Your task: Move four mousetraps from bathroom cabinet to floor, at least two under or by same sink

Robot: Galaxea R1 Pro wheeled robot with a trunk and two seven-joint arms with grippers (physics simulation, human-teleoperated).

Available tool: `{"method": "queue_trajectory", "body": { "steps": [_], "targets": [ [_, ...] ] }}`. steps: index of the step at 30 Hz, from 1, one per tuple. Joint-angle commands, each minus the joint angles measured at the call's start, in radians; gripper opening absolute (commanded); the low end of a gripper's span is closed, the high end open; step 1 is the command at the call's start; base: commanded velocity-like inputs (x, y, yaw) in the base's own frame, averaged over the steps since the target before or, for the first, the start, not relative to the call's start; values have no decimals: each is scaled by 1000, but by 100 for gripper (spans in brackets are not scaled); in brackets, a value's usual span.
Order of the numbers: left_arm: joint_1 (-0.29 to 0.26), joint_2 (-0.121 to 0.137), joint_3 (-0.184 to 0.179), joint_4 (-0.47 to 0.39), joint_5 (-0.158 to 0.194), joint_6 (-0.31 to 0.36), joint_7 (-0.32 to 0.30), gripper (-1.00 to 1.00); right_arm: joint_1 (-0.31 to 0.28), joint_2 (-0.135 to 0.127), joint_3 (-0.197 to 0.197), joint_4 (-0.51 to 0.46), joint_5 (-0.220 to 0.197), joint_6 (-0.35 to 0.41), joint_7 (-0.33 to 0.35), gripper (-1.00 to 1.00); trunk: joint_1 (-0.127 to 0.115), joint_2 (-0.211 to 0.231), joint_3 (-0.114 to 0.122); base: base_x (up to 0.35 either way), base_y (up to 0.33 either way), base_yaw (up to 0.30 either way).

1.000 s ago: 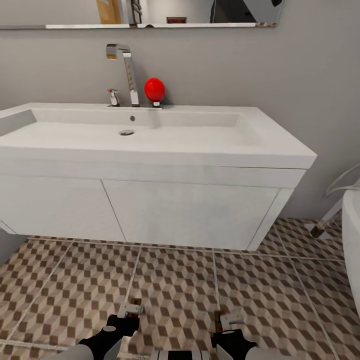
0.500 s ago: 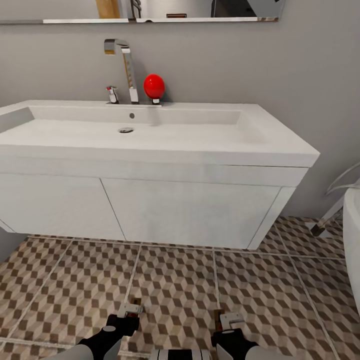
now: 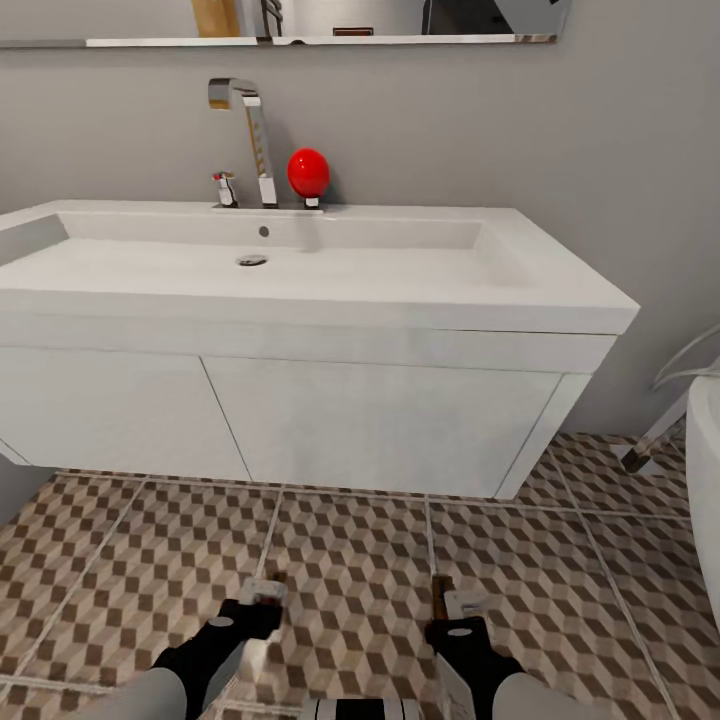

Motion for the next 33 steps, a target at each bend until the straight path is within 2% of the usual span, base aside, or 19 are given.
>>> {"method": "queue_trajectory", "body": {
  "steps": [1, 5, 12, 17, 23, 28, 33],
  "targets": [
    [0, 3, -7, -6, -3, 17, 0, -100, -1, -3, 4, -14, 0, 5, -3, -100, 0, 0, -1, 0, 0, 0],
    [-4, 21, -3, -21, 17, 55, -23, -100, -11, -11, 4, -51, -2, -14, -3, -100, 0, 0, -1, 0, 0, 0],
    [-11, 49, -1, -25, 83, 65, -31, -100, -19, 1, 5, -63, -3, -35, -3, -100, 0, 0, -1, 0, 0, 0],
    [-11, 57, -2, -21, 94, 59, -32, -100, -20, 7, 6, -64, 0, -38, -3, -100, 0, 0, -1, 0, 0, 0],
    [-12, 59, -1, -11, 97, 5, -32, -100, -20, 9, 10, -56, 5, -54, -3, -100, 0, 0, -1, 0, 0, 0],
    [-12, 55, -1, -19, 97, -84, -32, -100, -19, 8, 14, -49, 7, -71, -1, -100, 0, 0, -1, 0, 0, 0],
    [-12, 48, -3, -25, 89, -117, -32, -100, -19, 5, 15, -48, 8, -73, 2, -100, 0, 0, -1, 0, 0, 0]
  ]
}}
